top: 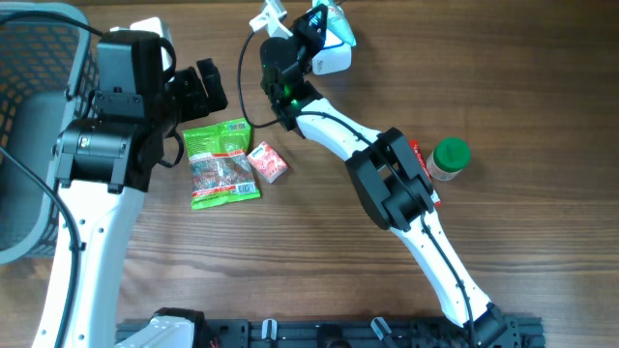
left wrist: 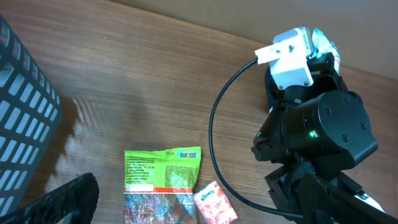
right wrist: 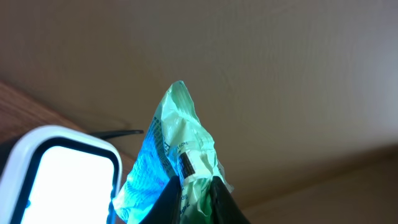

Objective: Scan the item barcode
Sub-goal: 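Hold the mint-green pack barcode in front of the white scanner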

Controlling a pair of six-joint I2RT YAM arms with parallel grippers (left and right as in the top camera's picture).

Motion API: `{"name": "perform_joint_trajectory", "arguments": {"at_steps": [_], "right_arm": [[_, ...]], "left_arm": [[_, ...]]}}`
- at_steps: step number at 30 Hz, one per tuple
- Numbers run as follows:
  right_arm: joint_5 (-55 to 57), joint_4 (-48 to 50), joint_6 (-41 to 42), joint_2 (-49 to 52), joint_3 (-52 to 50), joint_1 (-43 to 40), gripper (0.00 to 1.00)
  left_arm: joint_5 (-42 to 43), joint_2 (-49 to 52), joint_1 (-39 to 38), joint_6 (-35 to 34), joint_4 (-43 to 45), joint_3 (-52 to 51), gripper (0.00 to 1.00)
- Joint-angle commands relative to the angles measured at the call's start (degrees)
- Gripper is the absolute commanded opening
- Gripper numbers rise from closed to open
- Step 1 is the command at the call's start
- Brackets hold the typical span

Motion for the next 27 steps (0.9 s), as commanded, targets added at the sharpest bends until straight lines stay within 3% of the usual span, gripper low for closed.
{"name": "perform_joint_trajectory", "arguments": {"at_steps": [1, 8, 13, 18, 22, 27], "right_arm": [[0.2, 2.0, 8.6, 0.4, 1.1, 0.2, 0.04], [0.8, 2.4, 9.2, 0.4, 1.1, 0.3, 0.04], [4.5, 18.7, -7.7, -4.0, 1.1, 0.2, 0.04], [8.5, 17.2, -12.7, -11.2, 1.1, 0.1, 0.04], [11.7, 5.8, -12.1, -16.7, 1.1, 0.2, 0.04], [15.9, 5.0, -14.3, -26.5, 1.0, 0.2, 0.04]], "left_arm": [[-0.5, 0.0, -0.1, 0.7, 0.1, 0.3, 1.00], [-0.5, 0.0, -0.1, 0.7, 0.1, 0.3, 1.00], [-0.5, 0.0, -0.1, 0.7, 0.1, 0.3, 1.00], [-0.5, 0.0, -0.1, 0.7, 0.1, 0.3, 1.00], [-0.5, 0.0, -0.1, 0.7, 0.1, 0.3, 1.00], [-0.5, 0.0, -0.1, 0.7, 0.1, 0.3, 1.00]]}}
